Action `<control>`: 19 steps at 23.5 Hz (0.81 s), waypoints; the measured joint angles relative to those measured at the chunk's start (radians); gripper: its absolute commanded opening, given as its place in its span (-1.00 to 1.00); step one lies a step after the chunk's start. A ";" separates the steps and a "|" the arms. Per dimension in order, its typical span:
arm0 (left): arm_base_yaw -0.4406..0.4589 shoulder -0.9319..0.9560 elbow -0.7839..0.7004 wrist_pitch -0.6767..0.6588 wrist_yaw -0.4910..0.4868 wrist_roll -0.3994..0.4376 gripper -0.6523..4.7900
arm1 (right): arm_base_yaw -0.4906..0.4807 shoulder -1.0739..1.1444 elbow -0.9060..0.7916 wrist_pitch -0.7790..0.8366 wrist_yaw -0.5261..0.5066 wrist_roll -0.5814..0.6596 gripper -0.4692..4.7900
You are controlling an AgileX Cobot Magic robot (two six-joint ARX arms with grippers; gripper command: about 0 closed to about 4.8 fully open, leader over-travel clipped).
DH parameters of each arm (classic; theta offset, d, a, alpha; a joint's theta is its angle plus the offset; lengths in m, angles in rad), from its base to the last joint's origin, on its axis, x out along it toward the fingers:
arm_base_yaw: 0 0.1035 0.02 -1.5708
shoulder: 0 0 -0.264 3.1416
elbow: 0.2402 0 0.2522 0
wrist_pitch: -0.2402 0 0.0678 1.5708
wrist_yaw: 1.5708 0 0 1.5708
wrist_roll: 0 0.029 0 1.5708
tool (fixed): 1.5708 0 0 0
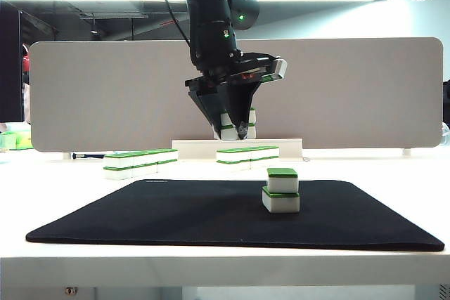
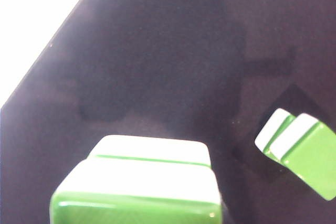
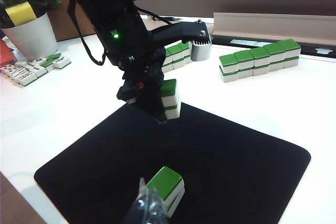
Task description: Take a mahjong tile from the mahjong wall and then place it on the table close to you.
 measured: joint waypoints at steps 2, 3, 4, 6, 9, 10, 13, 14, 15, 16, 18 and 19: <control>0.004 -0.019 -0.027 0.000 0.000 -0.007 -0.32 | 0.000 -0.001 0.000 0.000 0.000 0.000 -0.82; 0.006 -0.030 -0.041 0.000 0.000 -0.008 -0.32 | 0.000 -0.001 0.000 0.000 0.000 0.000 -0.82; 0.010 -0.050 -0.060 0.000 -0.001 -0.010 -0.32 | 0.000 -0.001 0.000 0.000 0.000 0.000 -0.82; 0.013 -0.080 -0.085 0.000 -0.001 -0.014 -0.32 | 0.000 -0.001 0.000 0.000 0.000 0.000 -0.82; 0.016 -0.132 -0.152 0.000 0.000 -0.022 -0.32 | 0.000 -0.001 0.000 0.000 0.000 0.000 -0.82; 0.017 -0.156 -0.190 0.000 0.000 -0.025 -0.32 | 0.000 -0.001 0.000 0.000 0.000 0.000 -0.82; 0.024 -0.204 -0.276 0.002 0.000 -0.033 -0.32 | 0.000 -0.001 0.000 0.000 0.000 0.000 -0.82; 0.026 -0.221 -0.319 0.000 -0.001 -0.037 -0.32 | 0.000 0.000 0.000 0.000 0.001 0.000 -0.82; 0.026 -0.227 -0.340 0.000 -0.001 -0.040 -0.32 | 0.000 0.000 0.000 0.000 0.001 0.000 -0.82; 0.025 -0.232 -0.373 0.000 0.000 -0.040 -0.32 | 0.000 0.000 0.000 0.000 0.001 0.000 -0.82; 0.025 -0.236 -0.414 0.000 0.000 -0.043 -0.32 | 0.000 0.000 0.000 0.000 0.001 0.000 -0.82; 0.024 -0.238 -0.427 0.000 0.000 -0.043 -0.32 | 0.000 0.000 0.000 0.000 0.001 0.000 -0.82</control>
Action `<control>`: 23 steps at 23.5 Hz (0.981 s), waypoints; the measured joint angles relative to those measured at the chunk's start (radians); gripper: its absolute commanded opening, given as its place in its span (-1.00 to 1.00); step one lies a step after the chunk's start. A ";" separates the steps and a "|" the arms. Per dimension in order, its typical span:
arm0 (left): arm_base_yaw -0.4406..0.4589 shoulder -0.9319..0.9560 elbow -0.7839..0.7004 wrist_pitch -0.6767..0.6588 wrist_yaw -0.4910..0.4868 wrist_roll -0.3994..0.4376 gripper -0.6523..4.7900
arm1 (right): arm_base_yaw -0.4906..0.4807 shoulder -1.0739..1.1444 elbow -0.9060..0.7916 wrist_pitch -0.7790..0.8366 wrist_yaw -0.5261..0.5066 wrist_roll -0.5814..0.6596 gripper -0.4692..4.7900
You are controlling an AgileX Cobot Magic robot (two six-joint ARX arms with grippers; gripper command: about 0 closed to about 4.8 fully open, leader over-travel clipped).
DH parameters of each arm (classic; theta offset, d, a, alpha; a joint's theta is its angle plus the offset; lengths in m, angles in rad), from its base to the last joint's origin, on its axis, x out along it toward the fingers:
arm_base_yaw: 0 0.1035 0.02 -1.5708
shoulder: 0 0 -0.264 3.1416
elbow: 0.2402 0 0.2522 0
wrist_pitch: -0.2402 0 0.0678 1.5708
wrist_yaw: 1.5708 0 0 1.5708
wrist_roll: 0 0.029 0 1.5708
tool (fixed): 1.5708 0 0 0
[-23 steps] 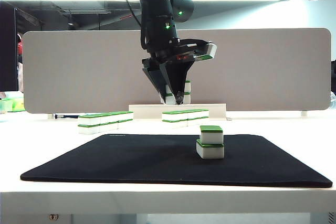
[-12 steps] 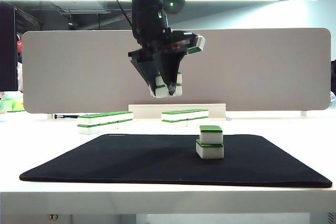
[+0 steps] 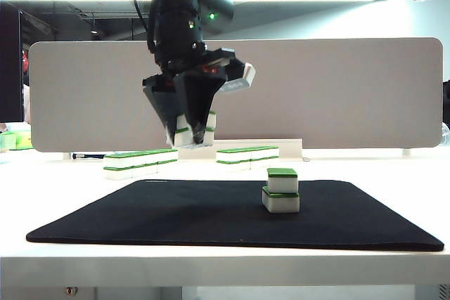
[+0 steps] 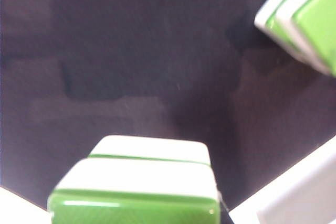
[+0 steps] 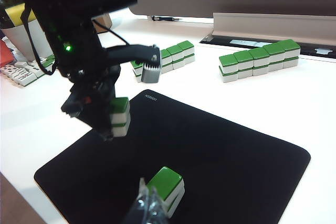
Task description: Take a mahjong tile from the mahjong wall and then place it on the table close to you.
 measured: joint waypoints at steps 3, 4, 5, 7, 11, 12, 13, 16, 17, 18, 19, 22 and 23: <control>-0.006 -0.004 -0.041 0.000 -0.002 0.002 -0.32 | 0.000 0.000 0.000 0.000 0.000 0.000 -0.82; -0.012 -0.005 -0.053 0.003 -0.002 0.006 -0.32 | 0.000 0.000 0.000 0.000 0.000 0.000 -0.82; -0.024 -0.005 -0.073 0.015 -0.002 0.022 -0.32 | 0.000 0.000 0.000 0.000 0.000 0.000 -0.82; -0.043 -0.003 -0.087 0.055 -0.001 0.050 -0.32 | 0.000 0.000 0.000 0.000 0.000 0.000 -0.82; -0.070 -0.003 -0.086 0.139 -0.030 0.116 -0.32 | 0.000 0.000 0.000 0.000 0.000 0.000 -0.82; -0.079 -0.003 -0.086 0.140 -0.044 0.138 -0.32 | 0.000 -0.001 0.000 0.000 0.000 0.000 -0.82; -0.089 -0.001 -0.087 0.139 -0.064 0.172 -0.32 | 0.000 0.000 0.000 0.000 0.000 0.000 -0.82; -0.102 0.021 -0.087 0.140 -0.064 0.214 -0.32 | 0.000 -0.001 0.000 0.000 0.000 0.000 -0.82; -0.105 0.032 -0.088 0.142 -0.066 0.224 -0.32 | 0.000 0.000 0.000 0.000 0.000 0.000 -0.82; -0.105 0.036 -0.088 0.142 -0.066 0.227 -0.32 | 0.000 -0.001 0.000 0.000 0.000 0.000 -0.82; -0.107 0.043 -0.089 0.140 -0.064 0.239 -0.32 | 0.000 0.000 0.000 0.000 0.000 0.000 -0.82; -0.120 0.064 -0.089 0.136 -0.059 0.248 -0.32 | 0.000 0.000 0.000 0.000 0.000 0.000 -0.82; -0.126 0.071 -0.089 0.133 -0.047 0.249 -0.32 | 0.000 0.000 0.000 0.000 0.000 0.000 -0.82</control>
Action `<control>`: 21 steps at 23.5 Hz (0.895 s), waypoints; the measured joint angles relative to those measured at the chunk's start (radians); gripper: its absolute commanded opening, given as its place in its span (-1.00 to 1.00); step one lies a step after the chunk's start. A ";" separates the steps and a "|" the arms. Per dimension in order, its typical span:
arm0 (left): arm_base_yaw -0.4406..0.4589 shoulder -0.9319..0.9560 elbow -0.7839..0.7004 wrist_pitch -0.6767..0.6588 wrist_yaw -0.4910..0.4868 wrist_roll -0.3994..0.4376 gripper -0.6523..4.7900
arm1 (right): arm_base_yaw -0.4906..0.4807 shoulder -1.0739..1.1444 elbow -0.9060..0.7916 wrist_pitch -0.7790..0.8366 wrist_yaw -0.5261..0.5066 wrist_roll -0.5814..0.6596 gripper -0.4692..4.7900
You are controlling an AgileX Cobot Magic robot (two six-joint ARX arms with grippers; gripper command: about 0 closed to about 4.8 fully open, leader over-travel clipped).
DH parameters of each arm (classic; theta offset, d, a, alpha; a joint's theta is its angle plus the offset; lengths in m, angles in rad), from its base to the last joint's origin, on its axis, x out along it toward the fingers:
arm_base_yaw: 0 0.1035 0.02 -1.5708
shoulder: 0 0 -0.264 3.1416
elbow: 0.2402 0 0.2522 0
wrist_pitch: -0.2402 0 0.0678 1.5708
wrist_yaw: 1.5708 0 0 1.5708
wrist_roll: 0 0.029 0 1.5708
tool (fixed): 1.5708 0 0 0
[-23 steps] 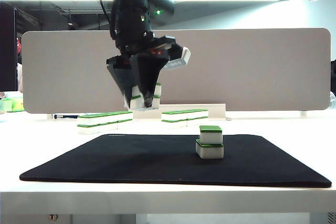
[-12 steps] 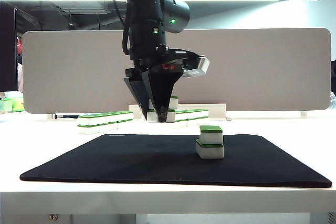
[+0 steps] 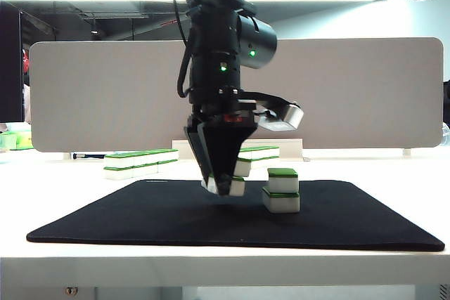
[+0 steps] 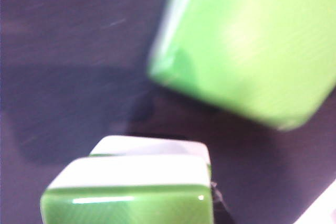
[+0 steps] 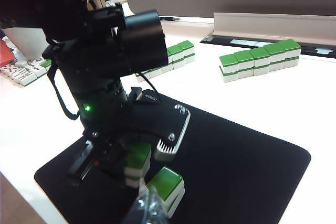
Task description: Take a mahjong tile from the mahjong wall and then place it on the table close to you.
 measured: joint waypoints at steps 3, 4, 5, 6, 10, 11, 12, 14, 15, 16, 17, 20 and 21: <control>-0.016 0.001 0.000 0.001 0.021 0.012 -0.32 | 0.000 0.000 0.000 0.000 0.000 0.000 -0.82; -0.021 0.003 0.000 0.000 0.023 0.019 -0.32 | 0.000 0.000 0.000 0.000 0.000 0.000 -0.82; -0.022 0.006 0.000 0.001 0.025 0.021 -0.32 | 0.000 0.000 0.000 0.000 0.000 0.000 -0.82; -0.022 0.014 0.000 0.000 0.026 0.022 -0.32 | 0.000 0.000 0.000 0.000 0.000 0.000 -0.82; -0.019 0.026 0.000 0.002 0.040 0.022 -0.32 | 0.000 0.000 0.000 0.000 0.000 0.000 -0.82; -0.019 0.027 0.000 0.002 0.040 0.022 -0.32 | 0.000 0.000 0.000 0.000 0.000 0.000 -0.82; -0.019 0.029 0.001 0.002 0.042 0.022 -0.32 | 0.000 0.000 0.000 0.000 0.000 0.000 -0.82; -0.019 0.033 0.002 0.001 0.042 0.021 -0.32 | 0.000 0.000 0.000 0.000 0.000 0.000 -0.82; -0.019 0.033 0.002 0.000 0.042 0.021 -0.32 | 0.000 0.000 0.000 0.000 0.000 0.000 -0.82; -0.019 0.034 0.003 -0.002 0.042 0.021 -0.32 | 0.000 0.000 0.000 0.000 0.000 0.000 -0.82; -0.019 0.035 0.003 -0.003 0.042 0.021 -0.30 | 0.000 0.000 0.000 0.000 0.000 0.000 -0.82; -0.019 0.035 0.003 -0.005 0.042 0.020 -0.16 | 0.000 0.000 0.000 0.000 0.000 0.000 -0.82; -0.019 0.035 0.003 -0.006 0.042 0.019 -0.16 | 0.000 0.000 0.000 0.000 0.000 0.000 -0.82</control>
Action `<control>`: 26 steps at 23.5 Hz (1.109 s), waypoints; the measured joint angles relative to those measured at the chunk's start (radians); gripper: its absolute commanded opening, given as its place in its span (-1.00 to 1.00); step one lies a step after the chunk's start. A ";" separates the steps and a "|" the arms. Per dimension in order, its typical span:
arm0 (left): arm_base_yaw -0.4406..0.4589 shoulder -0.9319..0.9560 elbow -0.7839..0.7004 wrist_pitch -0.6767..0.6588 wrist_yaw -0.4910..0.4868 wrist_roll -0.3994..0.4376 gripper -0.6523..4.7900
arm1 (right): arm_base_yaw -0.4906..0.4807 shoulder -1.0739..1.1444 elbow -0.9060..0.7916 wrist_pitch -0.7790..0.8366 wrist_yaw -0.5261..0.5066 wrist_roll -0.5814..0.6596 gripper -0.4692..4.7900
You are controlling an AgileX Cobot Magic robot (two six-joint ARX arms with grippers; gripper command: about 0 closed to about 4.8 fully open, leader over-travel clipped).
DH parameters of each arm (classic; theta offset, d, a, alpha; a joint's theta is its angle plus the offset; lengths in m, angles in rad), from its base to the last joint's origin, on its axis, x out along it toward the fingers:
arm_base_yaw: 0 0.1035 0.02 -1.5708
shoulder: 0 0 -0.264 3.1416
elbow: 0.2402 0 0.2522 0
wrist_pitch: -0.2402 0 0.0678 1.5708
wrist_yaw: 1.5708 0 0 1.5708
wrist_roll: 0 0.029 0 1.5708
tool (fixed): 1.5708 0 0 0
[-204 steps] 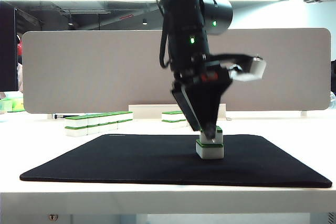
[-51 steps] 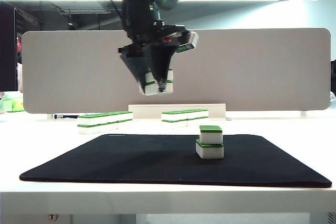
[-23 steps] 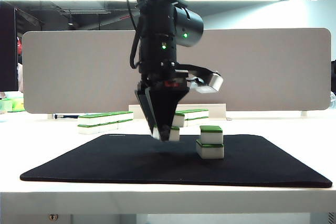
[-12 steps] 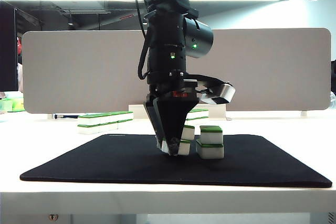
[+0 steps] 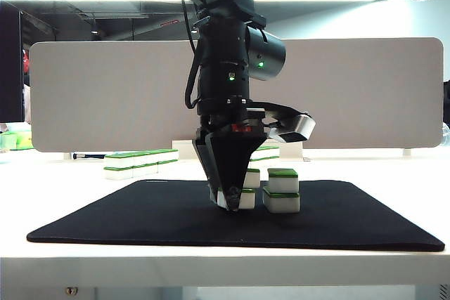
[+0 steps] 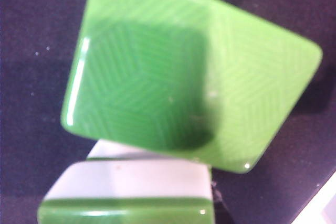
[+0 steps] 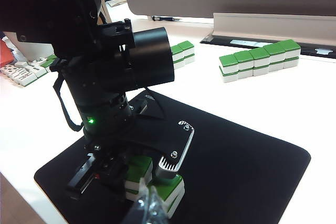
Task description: Take a mahjong tile from the mahjong wall and then place it on the table close to you.
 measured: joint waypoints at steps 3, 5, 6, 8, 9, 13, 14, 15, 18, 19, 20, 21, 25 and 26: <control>0.000 0.000 0.000 -0.001 0.000 -0.001 -0.02 | 0.000 0.000 0.000 0.000 0.000 0.000 -0.82; 0.000 0.004 0.000 -0.009 0.000 -0.001 0.15 | 0.000 0.000 0.000 0.000 0.000 0.000 -0.82; 0.000 0.004 -0.001 -0.010 0.000 -0.001 0.16 | 0.000 0.000 0.000 0.000 0.000 0.000 -0.82; 0.000 0.007 -0.002 -0.019 0.001 -0.001 0.21 | 0.000 0.000 0.000 0.000 0.000 0.000 -0.82; 0.000 0.008 -0.002 -0.019 0.001 -0.002 0.33 | 0.000 0.000 0.000 0.000 0.000 0.000 -0.82; 0.000 0.008 -0.002 -0.023 0.004 -0.041 0.49 | 0.000 0.000 0.000 0.000 0.000 0.000 -0.82; 0.001 0.008 -0.001 -0.041 0.004 -0.043 0.51 | 0.000 0.000 0.000 0.000 0.000 0.000 -0.82; 0.001 0.008 -0.002 -0.062 0.004 -0.043 0.51 | 0.000 0.000 0.000 0.000 0.000 0.000 -0.82; 0.002 0.008 -0.002 -0.122 0.004 -0.044 0.51 | 0.000 0.000 0.000 0.000 0.000 0.000 -0.82; 0.002 0.007 -0.002 -0.125 0.004 -0.044 0.51 | 0.000 0.000 0.000 0.000 0.000 0.000 -0.82; 0.002 0.002 -0.002 -0.124 0.004 -0.044 0.51 | 0.000 0.000 0.000 0.000 0.000 0.000 -0.82; 0.002 -0.005 -0.001 -0.125 0.003 -0.045 0.51 | 0.000 0.000 0.000 0.000 0.000 0.000 -0.82; 0.002 -0.054 0.041 -0.127 -0.030 -0.123 0.51 | 0.000 0.000 0.000 0.000 0.000 0.000 -0.82; 0.002 -0.074 0.055 -0.127 -0.042 -0.153 0.49 | 0.000 0.000 0.000 0.000 0.000 0.000 -0.82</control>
